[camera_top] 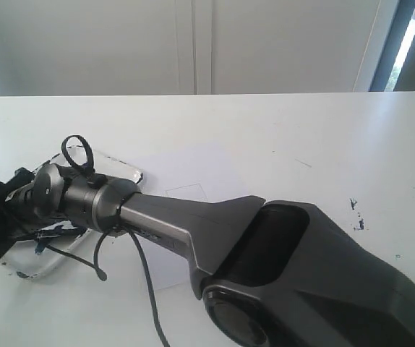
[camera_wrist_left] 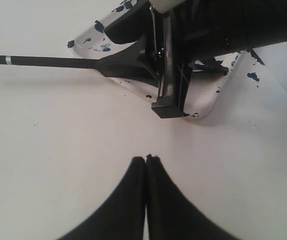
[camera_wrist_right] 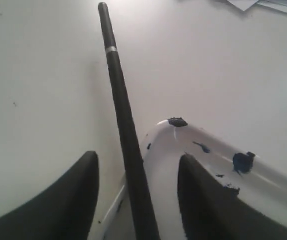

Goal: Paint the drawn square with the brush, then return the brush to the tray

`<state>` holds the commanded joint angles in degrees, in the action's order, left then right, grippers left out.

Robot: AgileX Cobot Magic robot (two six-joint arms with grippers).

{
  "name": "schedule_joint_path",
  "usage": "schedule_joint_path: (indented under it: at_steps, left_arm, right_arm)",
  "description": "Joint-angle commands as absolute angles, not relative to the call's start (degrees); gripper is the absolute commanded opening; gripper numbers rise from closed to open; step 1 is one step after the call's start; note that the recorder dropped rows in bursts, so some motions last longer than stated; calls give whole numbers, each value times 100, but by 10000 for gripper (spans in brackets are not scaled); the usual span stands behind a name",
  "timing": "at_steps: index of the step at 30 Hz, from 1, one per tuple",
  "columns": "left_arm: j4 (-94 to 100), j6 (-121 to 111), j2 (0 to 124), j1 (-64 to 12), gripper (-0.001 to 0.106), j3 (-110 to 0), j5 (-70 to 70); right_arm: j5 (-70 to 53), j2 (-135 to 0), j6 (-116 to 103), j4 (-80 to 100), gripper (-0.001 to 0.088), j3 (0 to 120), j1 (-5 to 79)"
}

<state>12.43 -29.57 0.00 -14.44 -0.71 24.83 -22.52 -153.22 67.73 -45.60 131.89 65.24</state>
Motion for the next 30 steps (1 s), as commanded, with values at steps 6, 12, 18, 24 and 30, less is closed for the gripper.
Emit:
schedule_joint_path:
  at_steps: [6, 12, 18, 24, 30]
  left_arm:
    - [1243, -2957, 0, -1444, 49, -71, 2483]
    - [1243, -2957, 0, -1444, 49, -71, 2483]
    - [1243, -2957, 0, -1444, 49, -71, 2483]
    - [1243, -2957, 0, -1444, 49, -71, 2483]
    - [1243, -2957, 0, -1444, 49, -71, 2483]
  right_arm:
    - [-2214, -15447, 6764, -4645, 403, 13189, 6524]
    - [-2204, -15437, 6712, -4695, 130, 13189, 6524]
    - [-2018, -15425, 6517, -4990, 0, 13189, 6524]
    - [-1900, -15247, 6517, -5380, 0, 13189, 6524]
    - [-1612, -14837, 6272, -5419, 0, 13189, 6524]
